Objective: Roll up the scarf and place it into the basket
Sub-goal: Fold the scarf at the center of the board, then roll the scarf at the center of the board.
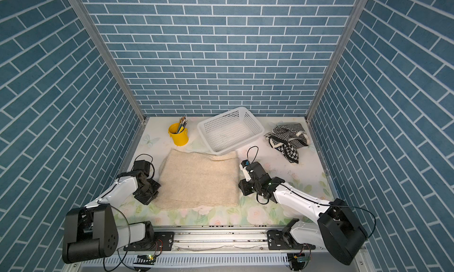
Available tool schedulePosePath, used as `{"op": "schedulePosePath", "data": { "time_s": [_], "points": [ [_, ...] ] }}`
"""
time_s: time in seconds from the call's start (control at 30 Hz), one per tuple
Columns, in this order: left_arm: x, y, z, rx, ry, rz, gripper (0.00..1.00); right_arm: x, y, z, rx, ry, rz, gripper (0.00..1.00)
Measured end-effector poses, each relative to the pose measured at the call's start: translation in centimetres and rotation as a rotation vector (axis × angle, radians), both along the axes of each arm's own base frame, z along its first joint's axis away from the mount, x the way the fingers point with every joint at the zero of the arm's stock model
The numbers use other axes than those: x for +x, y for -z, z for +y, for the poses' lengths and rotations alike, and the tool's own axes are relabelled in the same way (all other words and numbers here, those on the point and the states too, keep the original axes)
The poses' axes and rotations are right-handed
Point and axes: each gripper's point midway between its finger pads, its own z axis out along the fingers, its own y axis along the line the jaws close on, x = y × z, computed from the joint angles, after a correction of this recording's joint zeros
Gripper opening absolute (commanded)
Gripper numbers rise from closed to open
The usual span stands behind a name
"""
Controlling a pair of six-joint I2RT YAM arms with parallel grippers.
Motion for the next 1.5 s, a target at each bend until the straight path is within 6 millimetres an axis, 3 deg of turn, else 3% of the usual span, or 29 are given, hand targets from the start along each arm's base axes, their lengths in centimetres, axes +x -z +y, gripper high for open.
{"op": "schedulePosePath", "data": {
  "time_s": [0.13,0.4,0.77,1.07,1.23,1.5],
  "points": [
    [-0.1,-1.1,0.2,0.015,-0.008,-0.019,0.00,0.0,0.0,0.0,0.002,0.000,-0.001,0.36],
    [0.2,-5.4,0.5,0.040,-0.026,-0.125,0.00,0.3,-0.2,0.2,0.015,0.001,-0.014,0.36],
    [-0.3,-5.3,0.4,0.036,-0.013,-0.085,0.00,0.4,-0.3,0.4,0.022,0.000,-0.019,0.36],
    [-2.2,-7.2,0.6,0.064,-0.039,-0.141,0.00,1.0,0.7,-0.3,-0.002,0.029,0.005,0.37],
    [-3.6,-7.4,0.7,0.075,-0.059,-0.137,0.00,1.6,1.0,-1.0,-0.006,0.059,0.011,0.45],
    [-3.7,-7.3,1.1,0.090,-0.091,-0.123,0.17,2.7,2.0,-1.5,0.017,0.100,0.059,0.64]
  ]
}}
